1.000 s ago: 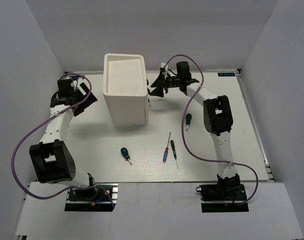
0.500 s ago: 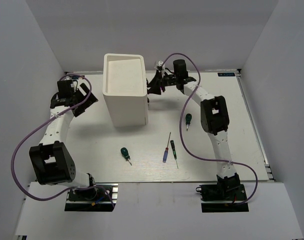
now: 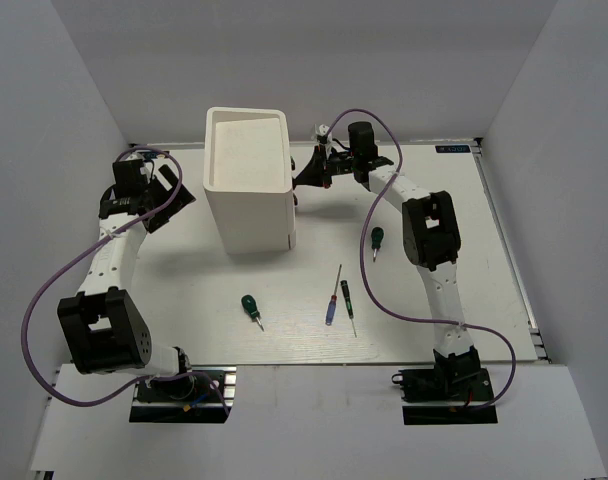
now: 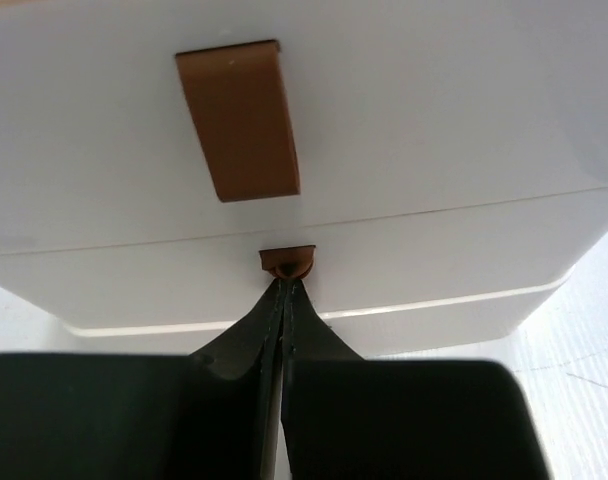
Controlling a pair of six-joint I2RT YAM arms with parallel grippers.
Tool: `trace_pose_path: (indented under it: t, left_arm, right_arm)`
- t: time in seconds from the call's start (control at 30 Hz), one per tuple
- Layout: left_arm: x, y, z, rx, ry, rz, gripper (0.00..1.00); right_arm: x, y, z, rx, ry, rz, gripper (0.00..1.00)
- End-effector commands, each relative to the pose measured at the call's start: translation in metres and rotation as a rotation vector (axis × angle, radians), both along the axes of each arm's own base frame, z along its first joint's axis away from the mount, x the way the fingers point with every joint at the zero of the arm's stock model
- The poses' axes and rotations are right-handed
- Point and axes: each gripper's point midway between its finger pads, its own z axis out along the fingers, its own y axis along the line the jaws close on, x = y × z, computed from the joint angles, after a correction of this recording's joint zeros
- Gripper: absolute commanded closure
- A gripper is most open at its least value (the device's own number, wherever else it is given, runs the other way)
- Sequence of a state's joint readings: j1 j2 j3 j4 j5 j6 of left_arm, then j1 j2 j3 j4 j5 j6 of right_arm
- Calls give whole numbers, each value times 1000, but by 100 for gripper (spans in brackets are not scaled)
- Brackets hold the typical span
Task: Sort the tools into containers
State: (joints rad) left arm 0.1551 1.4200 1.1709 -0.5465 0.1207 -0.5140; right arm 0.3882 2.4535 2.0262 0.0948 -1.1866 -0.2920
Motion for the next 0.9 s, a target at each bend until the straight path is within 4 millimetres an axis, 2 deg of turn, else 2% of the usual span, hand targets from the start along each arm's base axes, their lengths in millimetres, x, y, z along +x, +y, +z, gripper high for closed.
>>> trace_pose_path:
  t: [0.0, 0.07, 0.17, 0.2, 0.23, 0.27, 0.37, 0.4, 0.43, 0.47, 0.5, 0.53, 0.57, 0.63, 0.67, 0.73, 0.77, 0.8, 0.83, 0.87]
  left_arm:
    - [-6, -1, 21, -3, -57, -3, 1]
    - [-7, -2, 17, -11, -46, 3, 1]
    - [-8, -2, 17, -10, -54, 3, 1]
    - [-8, -2, 17, -10, -54, 3, 1]
    - [-8, -2, 17, -10, -54, 3, 1]
    - [-8, -2, 17, -10, -54, 3, 1]
    - [-8, -2, 17, -10, -54, 3, 1]
    - [-8, 0, 17, -4, -53, 10, 1]
    - [-8, 0, 17, -4, -53, 10, 1]
    - [-6, 0, 18, -3, -62, 10, 1]
    - [-7, 0, 22, -1, -73, 10, 1]
    - [-7, 0, 22, -1, -73, 10, 1]
    - [-9, 0, 18, -2, -64, 10, 1]
    - [-11, -3, 26, -6, -84, 2, 1]
    - [-12, -4, 22, -3, -76, -14, 4]
    - [-18, -12, 18, 4, -68, -66, 14]
    - [-21, -20, 20, 0, -76, -104, 25]
    - [-25, -31, 21, -29, -92, -165, 56]
    - [-27, -35, 23, -27, -110, -203, 72]
    - [-31, -46, 25, -6, -118, -271, 83]
  right_arm:
    - [-10, 0, 9, -13, -48, -17, 100]
    - [-1, -13, 16, -52, -93, -101, 100]
    - [2, -35, 5, -122, -98, -176, 100]
    - [-2, -45, 13, -141, -82, -191, 100]
    - [-4, -54, -1, -177, -81, -214, 100]
    - [-3, -65, 14, -173, -108, -239, 100]
    - [-13, -89, -9, -228, -69, -271, 100]
    - [-16, -93, 4, -225, -91, -278, 100]
    - [-18, -98, 4, -236, -91, -289, 100]
    - [-26, -109, -5, -257, -72, -294, 100]
    - [-29, -113, -5, -268, -79, -295, 100]
    - [-31, -116, 3, -269, -98, -302, 100]
    - [-36, -125, -8, -300, -78, -313, 100]
    - [-39, -130, -5, -305, -80, -321, 100]
    - [-37, -132, -7, -318, -75, -337, 100]
    - [-37, -132, -5, -319, -62, -344, 100]
    - [-35, -133, -5, -323, -27, -366, 86]
    - [-33, -132, 4, -315, -4, -382, 68]
    - [-30, -134, 4, -326, 17, -409, 42]
    - [-31, -136, 8, -338, 32, -427, 38]
